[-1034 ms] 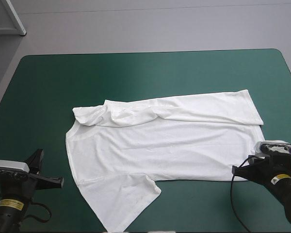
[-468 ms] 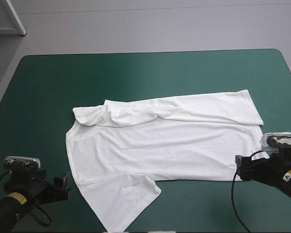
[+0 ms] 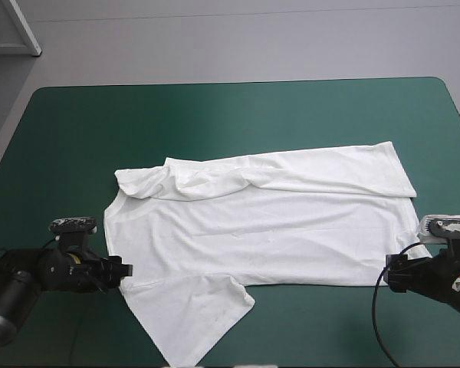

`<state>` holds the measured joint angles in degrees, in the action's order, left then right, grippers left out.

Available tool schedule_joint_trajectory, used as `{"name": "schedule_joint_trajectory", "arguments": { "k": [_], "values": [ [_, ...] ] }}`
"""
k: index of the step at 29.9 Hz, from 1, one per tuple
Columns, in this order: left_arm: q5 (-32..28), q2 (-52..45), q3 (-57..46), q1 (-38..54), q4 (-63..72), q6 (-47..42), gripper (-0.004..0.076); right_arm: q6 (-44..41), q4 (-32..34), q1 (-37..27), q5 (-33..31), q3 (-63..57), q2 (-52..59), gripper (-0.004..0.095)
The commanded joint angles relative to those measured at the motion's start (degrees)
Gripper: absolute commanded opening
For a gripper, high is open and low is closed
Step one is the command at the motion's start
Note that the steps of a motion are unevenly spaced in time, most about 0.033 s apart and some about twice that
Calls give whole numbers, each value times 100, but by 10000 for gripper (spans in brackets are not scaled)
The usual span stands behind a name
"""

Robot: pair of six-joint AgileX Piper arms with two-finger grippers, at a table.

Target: Fold the cloth

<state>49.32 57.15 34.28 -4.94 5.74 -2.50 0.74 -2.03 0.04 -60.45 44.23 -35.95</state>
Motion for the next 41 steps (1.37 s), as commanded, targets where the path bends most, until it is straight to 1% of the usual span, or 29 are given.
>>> {"name": "schedule_joint_trajectory", "arguments": {
  "k": [1,5,10,12,16,18,19,20,22,25,26,27,29,33,35,38,41],
  "values": [
    [-353,502,187,14,121,-59,530,-38,39,16,183,201,-14,873],
    [-503,912,187,3,463,113,511,-119,121,16,148,201,-14,873],
    [-871,1206,187,-202,532,139,474,-539,602,16,79,201,-99,873],
    [-944,1331,177,-359,532,128,473,-677,813,16,48,201,-246,873],
    [-1149,1676,177,-750,532,-23,473,-807,931,16,85,201,-670,873],
    [-1206,1903,177,-956,532,-128,449,-915,1071,16,101,201,-968,873],
    [-1207,2019,177,-1030,532,-185,426,-974,1135,16,101,201,-1092,873],
    [-1216,2132,177,-1104,532,-211,385,-1028,1193,16,130,201,-1245,873],
    [-1216,2301,177,-1229,532,-211,284,-1098,1305,16,197,201,-1556,873],
    [-1216,2462,177,-1308,562,-144,79,-1196,1577,5,402,190,-1960,873],
    [-1216,2491,177,-1308,591,-68,13,-1316,1765,5,447,190,-2100,873],
    [-1216,2491,177,-1308,590,-14,-6,-1457,1936,5,490,190,-2227,873],
    [-1234,2491,177,-1308,562,-14,-10,-1549,2039,5,574,190,-2484,873],
    [-1261,2491,177,-1308,549,4,-10,-1549,2029,-9,857,190,-3054,871],
    [-1249,2480,177,-1308,549,12,-10,-1537,1960,-126,992,190,-3412,854],
    [-1161,2480,177,-1308,562,128,-10,-1274,1527,-407,1250,190,-3868,823],
    [-1078,2480,177,-1308,562,128,-10,-907,953,-737,1421,190,-4184,822]
  ]
}}
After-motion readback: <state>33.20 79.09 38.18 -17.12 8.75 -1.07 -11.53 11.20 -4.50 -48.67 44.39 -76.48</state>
